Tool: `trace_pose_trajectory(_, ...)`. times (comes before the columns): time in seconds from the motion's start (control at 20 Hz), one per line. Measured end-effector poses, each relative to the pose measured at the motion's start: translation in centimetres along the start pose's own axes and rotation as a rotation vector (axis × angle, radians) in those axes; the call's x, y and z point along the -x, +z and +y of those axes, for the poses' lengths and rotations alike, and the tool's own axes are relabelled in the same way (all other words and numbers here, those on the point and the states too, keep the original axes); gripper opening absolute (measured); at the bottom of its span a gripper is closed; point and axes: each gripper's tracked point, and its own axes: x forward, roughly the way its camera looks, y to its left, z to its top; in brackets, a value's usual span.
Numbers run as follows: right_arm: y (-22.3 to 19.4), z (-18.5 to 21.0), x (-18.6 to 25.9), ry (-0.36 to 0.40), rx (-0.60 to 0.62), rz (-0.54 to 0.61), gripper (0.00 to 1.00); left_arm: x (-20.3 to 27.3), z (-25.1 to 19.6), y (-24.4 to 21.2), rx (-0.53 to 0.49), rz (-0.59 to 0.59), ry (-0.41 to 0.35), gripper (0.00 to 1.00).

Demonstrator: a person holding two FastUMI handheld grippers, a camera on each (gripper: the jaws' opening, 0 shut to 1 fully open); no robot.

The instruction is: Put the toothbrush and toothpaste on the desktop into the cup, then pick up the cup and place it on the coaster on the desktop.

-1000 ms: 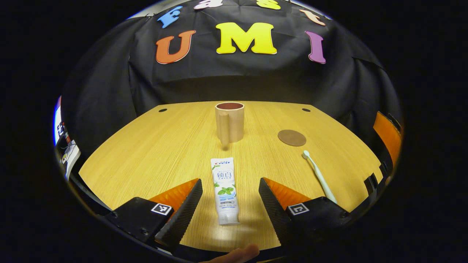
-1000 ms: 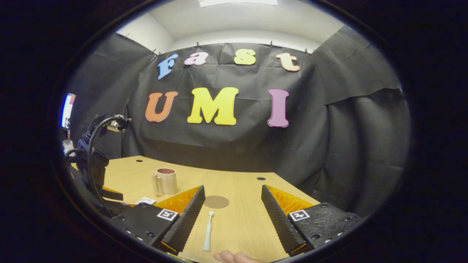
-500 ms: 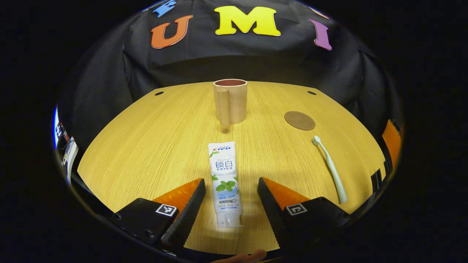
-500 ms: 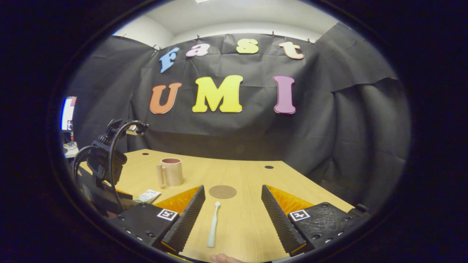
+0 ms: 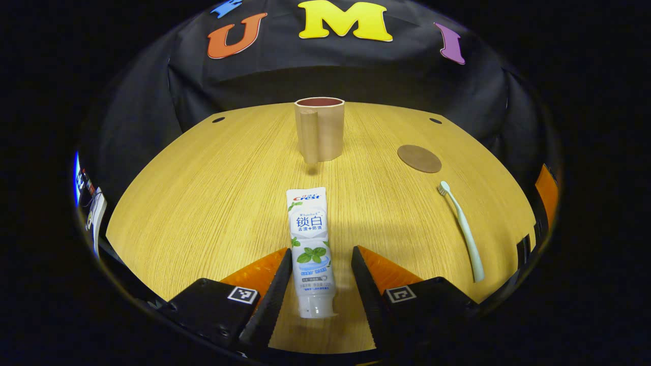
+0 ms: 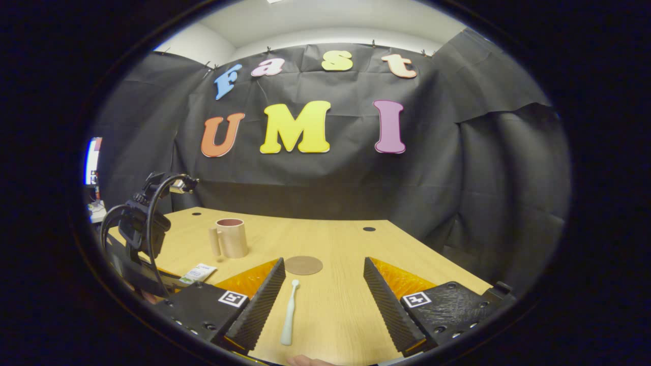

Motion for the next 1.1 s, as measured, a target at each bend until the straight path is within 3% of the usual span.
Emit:
trace_pose_trajectory(0.15, -1.0, 0.1, -0.8, 0.006, -0.003, 0.047, 0.94, 0.3, 0.3, 0.1, -0.004, -0.01, -0.018, 0.66)
trace_pose_trajectory(0.2, -1.2, 0.1, -1.1, 0.008, -0.005, 0.06, 0.94, 0.1, 0.3, 0.1, -0.008, -0.016, -0.023, 0.48)
trace_pose_trajectory(0.25, -1.4, 0.2, -1.3, 0.007, -0.006, 0.071, 0.96, 0.1, 0.2, 0.2, -0.017, -0.024, -0.028, 0.46)
trace_pose_trajectory(0.6, -2.6, 1.0, -3.3, 0.003, 0.0, 0.147, 0.96, 0.7, 0.5, 1.7, -0.034, -0.188, 0.002, 0.39)
trace_pose_trajectory(0.75, -3.9, 1.5, -4.6, 0.01, -0.02, 0.212, 0.95, 1.7, 0.4, 3.4, 0.008, -0.276, -0.016, 0.38)
trace_pose_trajectory(0.8, -4.4, 1.8, -4.8, 0.016, -0.023, 0.235, 0.95, 2.3, 0.4, 4.2, 0.007, -0.314, -0.015, 0.43)
trace_pose_trajectory(0.85, -5.0, 2.2, -5.1, 0.02, -0.021, 0.257, 0.96, 2.9, 0.6, 5.2, -0.001, -0.356, -0.007, 0.38)
trace_pose_trajectory(1.1, -8.4, 3.9, -6.0, 0.032, -0.002, 0.367, 0.96, 7.6, 0.7, 9.0, 0.023, -0.545, -0.022, 0.38)
